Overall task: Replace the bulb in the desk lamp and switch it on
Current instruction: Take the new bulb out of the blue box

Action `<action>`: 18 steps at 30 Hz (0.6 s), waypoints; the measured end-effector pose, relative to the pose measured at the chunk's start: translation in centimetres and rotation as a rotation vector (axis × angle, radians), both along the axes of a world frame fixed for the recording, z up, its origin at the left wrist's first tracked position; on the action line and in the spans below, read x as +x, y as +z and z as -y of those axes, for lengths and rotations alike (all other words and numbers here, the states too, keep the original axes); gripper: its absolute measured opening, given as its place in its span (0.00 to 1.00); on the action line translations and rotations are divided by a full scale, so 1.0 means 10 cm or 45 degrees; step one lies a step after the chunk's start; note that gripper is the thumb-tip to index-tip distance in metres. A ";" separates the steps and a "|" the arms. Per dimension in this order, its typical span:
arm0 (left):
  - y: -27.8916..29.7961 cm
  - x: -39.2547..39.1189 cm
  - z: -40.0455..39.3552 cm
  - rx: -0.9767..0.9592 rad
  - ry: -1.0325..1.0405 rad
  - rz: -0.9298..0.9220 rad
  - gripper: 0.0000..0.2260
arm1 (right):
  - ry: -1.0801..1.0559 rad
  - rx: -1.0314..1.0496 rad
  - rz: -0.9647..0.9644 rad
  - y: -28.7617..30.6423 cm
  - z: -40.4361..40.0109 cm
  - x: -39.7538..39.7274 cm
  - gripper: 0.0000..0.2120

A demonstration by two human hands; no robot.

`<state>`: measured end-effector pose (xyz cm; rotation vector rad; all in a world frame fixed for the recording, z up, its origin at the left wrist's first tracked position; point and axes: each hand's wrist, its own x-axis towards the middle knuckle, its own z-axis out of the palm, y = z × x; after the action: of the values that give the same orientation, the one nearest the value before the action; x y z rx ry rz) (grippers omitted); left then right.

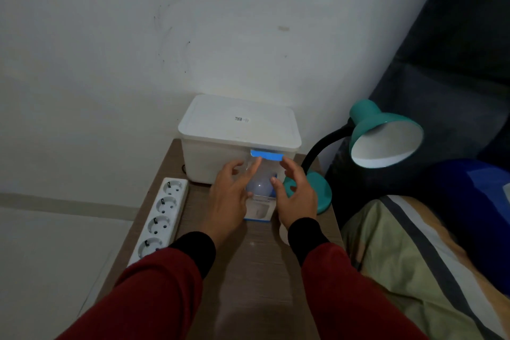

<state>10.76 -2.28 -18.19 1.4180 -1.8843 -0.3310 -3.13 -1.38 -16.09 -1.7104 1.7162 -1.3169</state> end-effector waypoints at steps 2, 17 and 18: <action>0.08 0.07 0.05 0.030 -0.040 0.165 0.40 | 0.026 0.009 -0.035 0.04 0.05 -0.02 0.22; 0.26 0.20 0.28 0.441 -0.240 0.224 0.49 | 0.202 0.371 -0.417 -0.03 0.32 -0.08 0.21; 0.26 0.20 0.28 0.453 -0.248 0.215 0.49 | 0.213 0.396 -0.406 -0.02 0.35 -0.08 0.23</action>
<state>12.76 -5.12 -15.63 1.5315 -2.1881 -0.6887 -3.97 -4.84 -16.31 -1.8984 1.7840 -0.6890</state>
